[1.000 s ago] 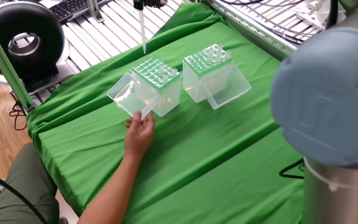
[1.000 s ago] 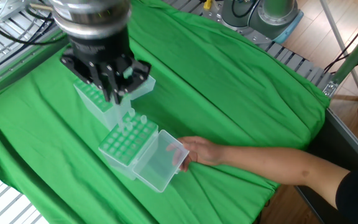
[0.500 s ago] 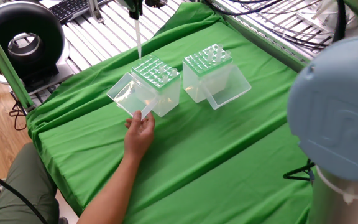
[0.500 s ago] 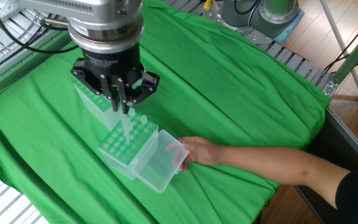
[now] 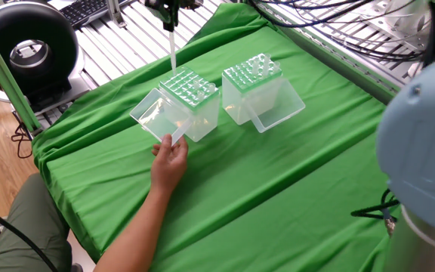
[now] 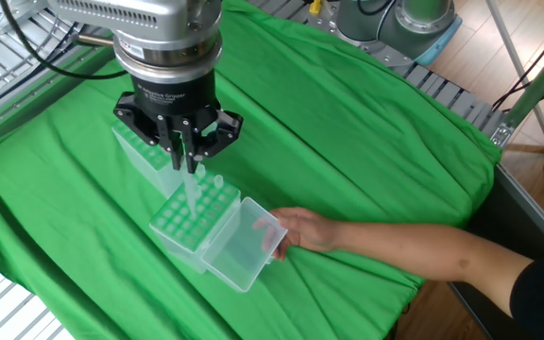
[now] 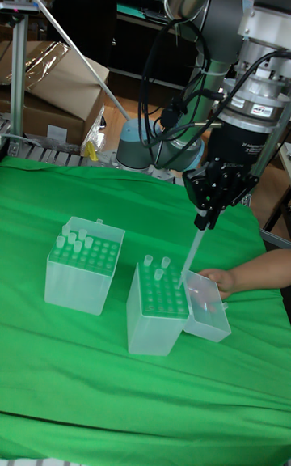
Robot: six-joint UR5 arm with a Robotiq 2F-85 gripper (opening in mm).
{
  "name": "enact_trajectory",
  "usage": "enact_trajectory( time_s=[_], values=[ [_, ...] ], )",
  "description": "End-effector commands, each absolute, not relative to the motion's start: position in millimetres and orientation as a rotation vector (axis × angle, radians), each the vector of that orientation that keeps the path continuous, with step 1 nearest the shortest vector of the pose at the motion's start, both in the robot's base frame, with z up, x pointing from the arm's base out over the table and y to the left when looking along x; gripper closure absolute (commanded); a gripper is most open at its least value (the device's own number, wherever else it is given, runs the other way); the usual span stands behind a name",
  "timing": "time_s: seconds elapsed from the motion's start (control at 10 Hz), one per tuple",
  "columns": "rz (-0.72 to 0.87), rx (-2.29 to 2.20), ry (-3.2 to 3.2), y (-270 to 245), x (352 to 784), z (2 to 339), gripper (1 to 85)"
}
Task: Insert a large pipette tip into the holder for large pipette tips
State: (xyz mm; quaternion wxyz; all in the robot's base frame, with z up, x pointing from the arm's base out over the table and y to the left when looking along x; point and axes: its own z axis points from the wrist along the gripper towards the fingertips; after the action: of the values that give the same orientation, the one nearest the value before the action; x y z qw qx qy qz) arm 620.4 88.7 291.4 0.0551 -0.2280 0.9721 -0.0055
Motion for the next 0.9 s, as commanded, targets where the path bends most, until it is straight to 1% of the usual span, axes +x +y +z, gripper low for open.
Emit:
enact_trajectory(
  time_s=[0.0,0.8],
  values=[
    [-0.005,-0.693,2.947,85.4,609.4,284.3,84.7],
    [0.000,-0.681,2.976,89.5,583.3,269.8,84.7]
  ],
)
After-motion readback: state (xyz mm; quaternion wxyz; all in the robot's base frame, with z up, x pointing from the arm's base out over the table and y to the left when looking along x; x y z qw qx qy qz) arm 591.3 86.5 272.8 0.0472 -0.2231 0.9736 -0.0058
